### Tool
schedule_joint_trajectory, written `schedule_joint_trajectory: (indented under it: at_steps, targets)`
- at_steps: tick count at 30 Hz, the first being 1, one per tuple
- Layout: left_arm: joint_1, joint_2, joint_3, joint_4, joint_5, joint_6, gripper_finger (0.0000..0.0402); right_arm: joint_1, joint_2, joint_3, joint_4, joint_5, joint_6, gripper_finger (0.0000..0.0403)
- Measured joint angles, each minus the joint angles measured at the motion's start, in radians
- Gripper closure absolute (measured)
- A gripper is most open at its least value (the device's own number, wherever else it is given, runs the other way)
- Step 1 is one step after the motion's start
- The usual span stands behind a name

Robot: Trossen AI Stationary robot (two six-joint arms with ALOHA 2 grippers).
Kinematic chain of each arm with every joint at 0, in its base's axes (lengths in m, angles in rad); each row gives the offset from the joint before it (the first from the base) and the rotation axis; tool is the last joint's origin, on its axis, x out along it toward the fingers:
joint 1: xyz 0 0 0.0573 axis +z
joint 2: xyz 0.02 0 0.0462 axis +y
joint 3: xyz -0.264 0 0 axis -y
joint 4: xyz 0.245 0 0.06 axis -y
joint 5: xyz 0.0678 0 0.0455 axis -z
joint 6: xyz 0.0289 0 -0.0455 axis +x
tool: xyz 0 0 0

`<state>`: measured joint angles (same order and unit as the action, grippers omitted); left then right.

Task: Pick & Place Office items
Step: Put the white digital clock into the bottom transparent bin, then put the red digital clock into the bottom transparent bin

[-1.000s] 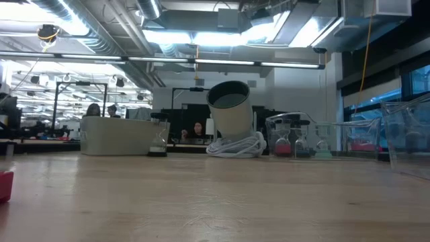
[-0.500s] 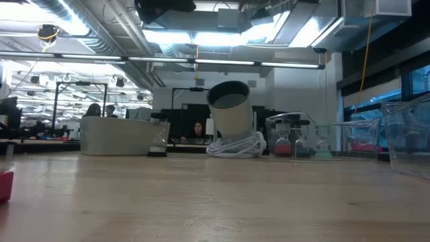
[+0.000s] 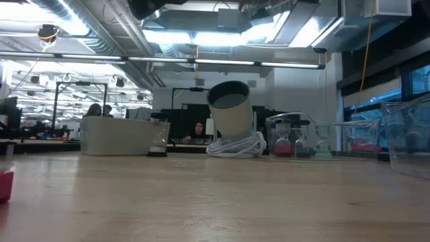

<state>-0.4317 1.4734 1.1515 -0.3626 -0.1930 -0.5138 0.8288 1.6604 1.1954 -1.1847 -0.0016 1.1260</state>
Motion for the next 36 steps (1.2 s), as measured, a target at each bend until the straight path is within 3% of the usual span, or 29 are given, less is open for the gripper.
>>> schedule_joint_trajectory:
  at_steps: [7, 15, 23, 30, 32, 36]
  targets:
    - [-0.032, 0.000, 0.000, -0.001, -0.033, 0.000, 0.0174, -0.019, -0.008, -0.115, 0.133, -0.040, -0.015, 0.0333]
    - [-0.034, 0.000, 0.000, -0.008, -0.034, -0.023, 0.0174, -0.021, -0.008, -0.126, 0.137, -0.041, -0.009, 0.0319]
    - [-0.034, 0.000, 0.000, -0.009, -0.009, -0.023, 0.0174, -0.023, -0.007, -0.126, 0.138, -0.041, 0.017, 0.0238]
    - [-0.078, 0.001, 0.000, -0.109, 0.223, 0.000, 0.0174, -0.038, -0.008, -0.126, 0.129, -0.110, 0.045, 0.0157]
    - [-0.112, 0.008, 0.000, -0.126, 0.214, -0.037, 0.0174, -0.042, -0.008, -0.126, 0.129, -0.140, 0.053, 0.0139]
    - [-0.182, 0.037, 0.000, -0.133, 0.071, -0.220, 0.0172, -0.051, -0.007, -0.126, 0.130, -0.149, 0.059, 0.0119]
